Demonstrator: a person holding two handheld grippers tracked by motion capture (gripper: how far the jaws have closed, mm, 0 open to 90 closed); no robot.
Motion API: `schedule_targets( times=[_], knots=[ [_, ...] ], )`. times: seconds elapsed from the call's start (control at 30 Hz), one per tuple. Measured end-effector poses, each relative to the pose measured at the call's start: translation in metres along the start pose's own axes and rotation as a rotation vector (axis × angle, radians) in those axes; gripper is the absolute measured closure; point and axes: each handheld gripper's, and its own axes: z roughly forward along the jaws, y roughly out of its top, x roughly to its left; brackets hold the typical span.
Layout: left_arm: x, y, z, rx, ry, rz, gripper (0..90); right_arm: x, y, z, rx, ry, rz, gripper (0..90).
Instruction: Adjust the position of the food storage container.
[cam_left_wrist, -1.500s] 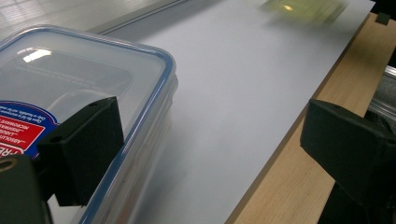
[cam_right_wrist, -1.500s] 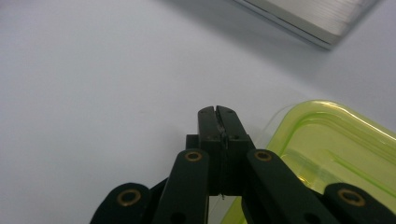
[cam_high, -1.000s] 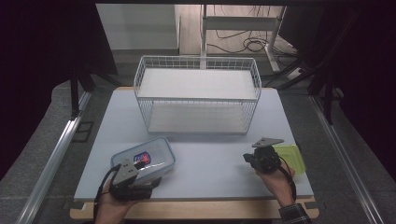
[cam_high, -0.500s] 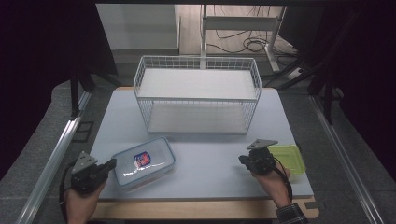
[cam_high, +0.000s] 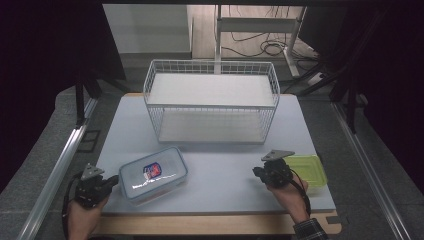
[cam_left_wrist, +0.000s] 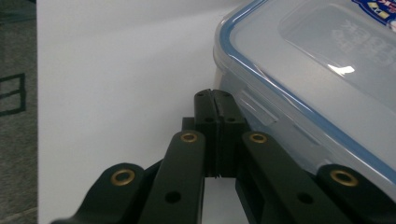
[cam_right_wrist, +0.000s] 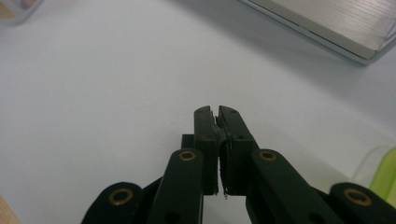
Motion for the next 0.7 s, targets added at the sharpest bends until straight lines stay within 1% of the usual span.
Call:
schedule_targets(
  times=[0.1, 0.27, 0.47, 0.53, 0.7],
  knots=[
    [-0.001, 0.002, 0.002, -0.003, 0.0, -0.002, 90.0, 0.001, 0.001, 0.001, 0.0, 0.002, -0.003, 85.5],
    [-0.004, 0.009, 0.011, -0.008, -0.018, -0.006, 90.0, 0.002, 0.002, 0.001, -0.01, 0.003, -0.005, 85.4],
    [-0.015, 0.023, 0.026, -0.011, -0.053, 0.026, 90.0, 0.004, 0.006, 0.003, -0.035, 0.008, 0.007, 85.4],
    [-0.02, 0.028, 0.032, -0.013, -0.067, 0.038, 90.0, 0.005, 0.007, 0.003, -0.042, 0.015, 0.018, 85.5],
    [-0.03, 0.038, 0.043, -0.017, -0.09, 0.058, 90.0, 0.01, 0.013, 0.007, -0.059, 0.021, 0.009, 86.0]
  ],
)
